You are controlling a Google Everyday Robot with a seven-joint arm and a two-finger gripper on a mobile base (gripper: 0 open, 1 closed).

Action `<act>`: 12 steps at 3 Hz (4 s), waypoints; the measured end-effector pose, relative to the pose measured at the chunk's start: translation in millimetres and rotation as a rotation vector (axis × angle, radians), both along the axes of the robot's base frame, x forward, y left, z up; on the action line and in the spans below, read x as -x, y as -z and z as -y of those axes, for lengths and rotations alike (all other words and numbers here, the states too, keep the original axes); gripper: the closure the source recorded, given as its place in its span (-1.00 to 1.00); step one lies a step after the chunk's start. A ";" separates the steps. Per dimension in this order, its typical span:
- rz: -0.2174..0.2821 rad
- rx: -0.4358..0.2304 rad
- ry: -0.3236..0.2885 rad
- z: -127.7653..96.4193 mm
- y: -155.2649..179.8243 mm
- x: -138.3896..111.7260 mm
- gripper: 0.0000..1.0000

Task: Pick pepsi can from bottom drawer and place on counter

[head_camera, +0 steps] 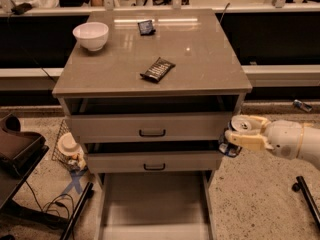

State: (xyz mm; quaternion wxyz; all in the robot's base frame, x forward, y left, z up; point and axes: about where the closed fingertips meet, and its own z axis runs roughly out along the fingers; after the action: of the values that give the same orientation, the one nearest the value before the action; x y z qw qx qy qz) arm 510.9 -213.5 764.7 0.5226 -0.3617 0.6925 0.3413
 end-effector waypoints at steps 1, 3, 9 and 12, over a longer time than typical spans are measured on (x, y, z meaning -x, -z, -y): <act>0.027 0.002 0.118 28.5 -59.1 -14.5 1.00; 0.121 0.092 0.275 41.6 -171.9 -64.5 1.00; 0.112 0.088 0.329 -11.4 -222.8 -308.9 1.00; 0.035 0.073 0.350 -56.6 -154.7 -382.1 1.00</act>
Offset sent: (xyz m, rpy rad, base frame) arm 0.0501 -0.0738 0.1895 -0.0678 -0.0921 -0.3486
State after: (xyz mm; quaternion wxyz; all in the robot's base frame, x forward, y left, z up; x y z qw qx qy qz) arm 893.0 -156.9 919.4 0.5725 -0.2605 0.7475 0.2135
